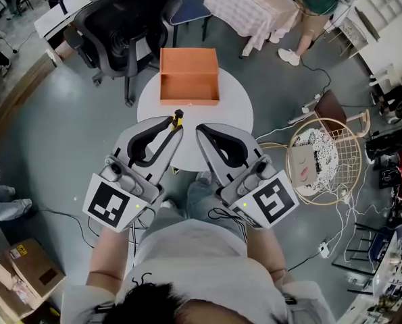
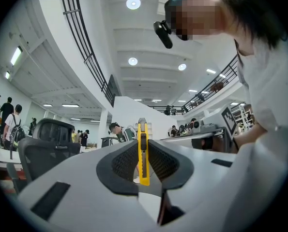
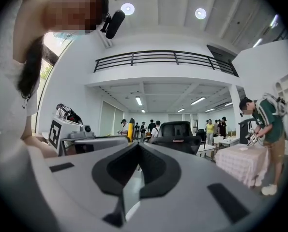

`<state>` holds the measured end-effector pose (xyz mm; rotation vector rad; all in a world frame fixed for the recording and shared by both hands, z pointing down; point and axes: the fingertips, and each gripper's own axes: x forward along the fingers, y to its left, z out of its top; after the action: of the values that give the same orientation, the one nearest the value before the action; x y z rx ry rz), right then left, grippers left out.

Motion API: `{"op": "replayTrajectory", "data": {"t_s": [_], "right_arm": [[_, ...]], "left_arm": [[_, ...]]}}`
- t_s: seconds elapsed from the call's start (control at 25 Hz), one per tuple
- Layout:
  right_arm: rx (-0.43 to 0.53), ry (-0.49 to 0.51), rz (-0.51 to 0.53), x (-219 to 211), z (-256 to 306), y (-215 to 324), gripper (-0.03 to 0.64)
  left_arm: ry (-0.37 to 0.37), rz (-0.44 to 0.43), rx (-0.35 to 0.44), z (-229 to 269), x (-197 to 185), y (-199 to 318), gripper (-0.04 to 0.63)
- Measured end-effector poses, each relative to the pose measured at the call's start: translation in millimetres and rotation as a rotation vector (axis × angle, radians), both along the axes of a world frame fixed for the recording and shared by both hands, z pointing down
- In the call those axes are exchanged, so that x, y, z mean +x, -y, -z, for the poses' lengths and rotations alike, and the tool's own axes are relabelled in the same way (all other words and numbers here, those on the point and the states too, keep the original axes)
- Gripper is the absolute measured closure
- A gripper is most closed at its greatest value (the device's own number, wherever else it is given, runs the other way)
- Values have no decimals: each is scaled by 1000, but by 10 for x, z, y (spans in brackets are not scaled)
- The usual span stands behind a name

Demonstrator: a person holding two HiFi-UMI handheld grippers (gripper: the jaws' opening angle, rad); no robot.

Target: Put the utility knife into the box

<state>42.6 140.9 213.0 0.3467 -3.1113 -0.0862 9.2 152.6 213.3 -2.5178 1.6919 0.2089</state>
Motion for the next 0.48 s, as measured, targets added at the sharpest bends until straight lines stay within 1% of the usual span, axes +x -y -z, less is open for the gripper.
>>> {"op": "replayTrajectory", "data": {"t_s": [0.48], "right_arm": [[-14, -8, 94, -138, -9, 765, 611]], "left_arm": [[-20, 81, -8, -12, -120, 736, 528]]}}
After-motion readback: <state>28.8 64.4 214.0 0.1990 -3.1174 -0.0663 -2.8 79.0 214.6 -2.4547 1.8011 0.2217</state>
